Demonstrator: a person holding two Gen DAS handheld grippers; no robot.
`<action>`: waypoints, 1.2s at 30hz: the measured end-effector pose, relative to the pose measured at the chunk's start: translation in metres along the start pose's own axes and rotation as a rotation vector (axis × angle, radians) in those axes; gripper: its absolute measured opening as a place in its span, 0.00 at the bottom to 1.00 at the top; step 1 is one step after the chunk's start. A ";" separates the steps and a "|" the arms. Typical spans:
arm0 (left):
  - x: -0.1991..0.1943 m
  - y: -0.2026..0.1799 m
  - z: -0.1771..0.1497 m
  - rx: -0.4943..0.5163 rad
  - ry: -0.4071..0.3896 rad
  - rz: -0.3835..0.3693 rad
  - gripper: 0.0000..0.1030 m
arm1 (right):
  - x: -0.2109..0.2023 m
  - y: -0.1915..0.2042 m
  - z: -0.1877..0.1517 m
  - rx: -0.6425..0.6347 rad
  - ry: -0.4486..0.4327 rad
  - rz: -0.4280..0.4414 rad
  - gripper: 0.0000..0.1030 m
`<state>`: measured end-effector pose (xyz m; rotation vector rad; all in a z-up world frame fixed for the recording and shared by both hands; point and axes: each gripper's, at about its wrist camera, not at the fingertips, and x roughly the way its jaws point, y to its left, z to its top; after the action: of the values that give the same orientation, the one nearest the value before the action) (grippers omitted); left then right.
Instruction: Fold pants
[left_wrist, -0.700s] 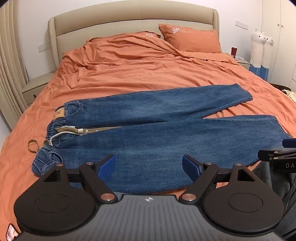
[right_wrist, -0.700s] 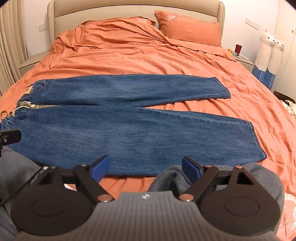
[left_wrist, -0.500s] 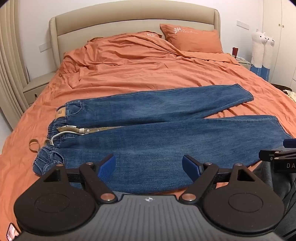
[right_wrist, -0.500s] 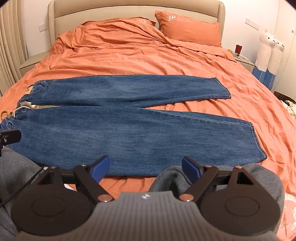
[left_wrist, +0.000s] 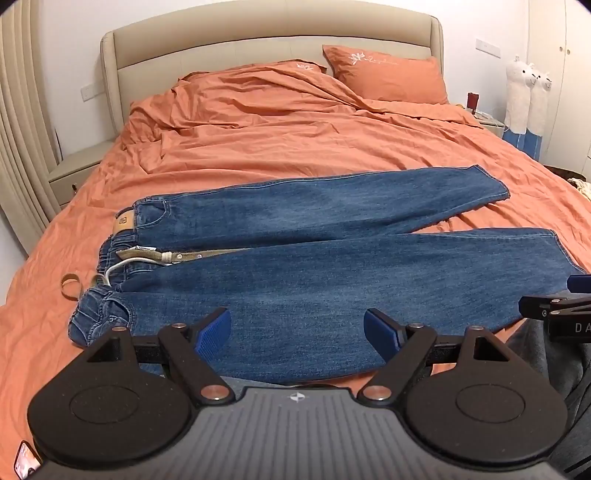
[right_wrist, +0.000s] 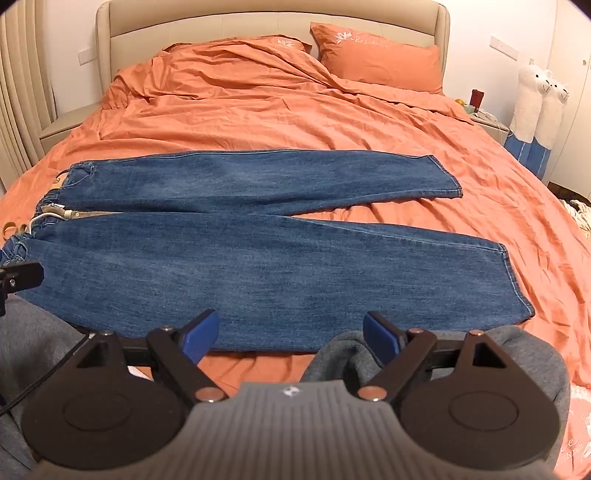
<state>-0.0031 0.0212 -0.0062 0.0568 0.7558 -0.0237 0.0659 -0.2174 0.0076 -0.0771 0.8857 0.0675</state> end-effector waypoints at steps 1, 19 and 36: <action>0.000 -0.007 0.002 0.003 0.004 0.012 0.93 | 0.000 0.001 0.000 -0.002 -0.001 0.000 0.79; -0.004 -0.009 0.004 -0.006 0.003 -0.003 0.86 | -0.003 0.003 0.001 -0.009 -0.008 -0.003 0.79; -0.005 -0.008 0.004 -0.008 0.002 -0.002 0.85 | -0.005 0.002 0.000 -0.006 -0.010 -0.002 0.79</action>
<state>-0.0040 0.0126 -0.0002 0.0484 0.7578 -0.0225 0.0630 -0.2158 0.0112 -0.0831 0.8758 0.0682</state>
